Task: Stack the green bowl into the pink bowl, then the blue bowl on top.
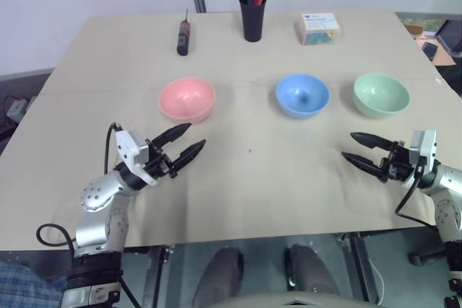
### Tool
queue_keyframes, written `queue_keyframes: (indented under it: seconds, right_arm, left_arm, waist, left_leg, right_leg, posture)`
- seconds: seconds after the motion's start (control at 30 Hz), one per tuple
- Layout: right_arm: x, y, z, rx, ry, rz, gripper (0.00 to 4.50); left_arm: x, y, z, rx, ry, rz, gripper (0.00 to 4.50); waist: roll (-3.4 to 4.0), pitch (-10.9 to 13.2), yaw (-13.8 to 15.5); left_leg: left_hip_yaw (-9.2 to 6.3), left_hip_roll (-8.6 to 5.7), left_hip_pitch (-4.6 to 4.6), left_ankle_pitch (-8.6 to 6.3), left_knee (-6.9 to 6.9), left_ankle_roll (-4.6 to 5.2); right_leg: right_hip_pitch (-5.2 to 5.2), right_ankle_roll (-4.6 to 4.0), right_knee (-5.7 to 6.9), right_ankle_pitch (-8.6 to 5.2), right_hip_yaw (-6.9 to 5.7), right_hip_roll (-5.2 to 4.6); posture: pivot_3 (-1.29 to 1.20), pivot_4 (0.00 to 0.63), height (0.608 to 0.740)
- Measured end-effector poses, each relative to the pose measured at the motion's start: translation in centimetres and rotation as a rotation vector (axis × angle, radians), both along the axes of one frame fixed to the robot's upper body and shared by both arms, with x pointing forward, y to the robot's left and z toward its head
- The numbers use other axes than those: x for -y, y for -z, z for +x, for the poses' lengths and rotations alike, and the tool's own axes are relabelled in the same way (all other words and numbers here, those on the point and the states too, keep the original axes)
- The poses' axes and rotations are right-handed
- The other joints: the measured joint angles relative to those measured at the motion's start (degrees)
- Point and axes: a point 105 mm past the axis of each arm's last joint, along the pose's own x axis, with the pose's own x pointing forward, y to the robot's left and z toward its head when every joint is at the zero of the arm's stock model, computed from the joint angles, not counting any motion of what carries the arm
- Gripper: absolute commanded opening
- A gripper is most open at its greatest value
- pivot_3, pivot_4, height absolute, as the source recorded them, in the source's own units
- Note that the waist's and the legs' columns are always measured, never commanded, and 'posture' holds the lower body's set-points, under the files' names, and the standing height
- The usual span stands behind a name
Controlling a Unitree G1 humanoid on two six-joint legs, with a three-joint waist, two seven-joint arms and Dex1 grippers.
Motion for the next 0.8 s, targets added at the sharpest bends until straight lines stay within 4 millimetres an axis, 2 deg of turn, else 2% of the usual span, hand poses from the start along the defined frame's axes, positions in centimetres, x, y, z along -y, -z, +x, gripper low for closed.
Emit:
queue_keyframes:
  seconds: [0.23, 0.8]
  right_arm:
    - [0.68, 0.62, -0.07, -0.018, 0.013, -0.024, 2.67]
    - [0.81, 0.91, -0.18, -0.017, 0.009, -0.042, 2.67]
  left_arm:
    - [-0.24, 0.41, 0.17, -0.016, -0.002, -0.005, 2.92]
    - [-0.18, 0.19, 0.41, -0.013, 0.000, -0.008, 2.92]
  waist:
    - [0.00, 0.00, 0.03]
    - [0.00, 0.00, 0.03]
  left_leg:
    - [0.01, -0.01, 0.00, 0.00, 0.00, 0.00]
    - [0.01, 0.00, 0.01, 0.01, 0.00, -0.01]
  right_leg:
    - [0.00, 0.00, 0.01, 0.00, 0.00, 0.07]
    - [0.00, 0.00, 0.01, 0.00, 0.00, 0.08]
  posture:
    - [0.00, 0.150, 0.740]
    - [0.00, 0.150, 0.740]
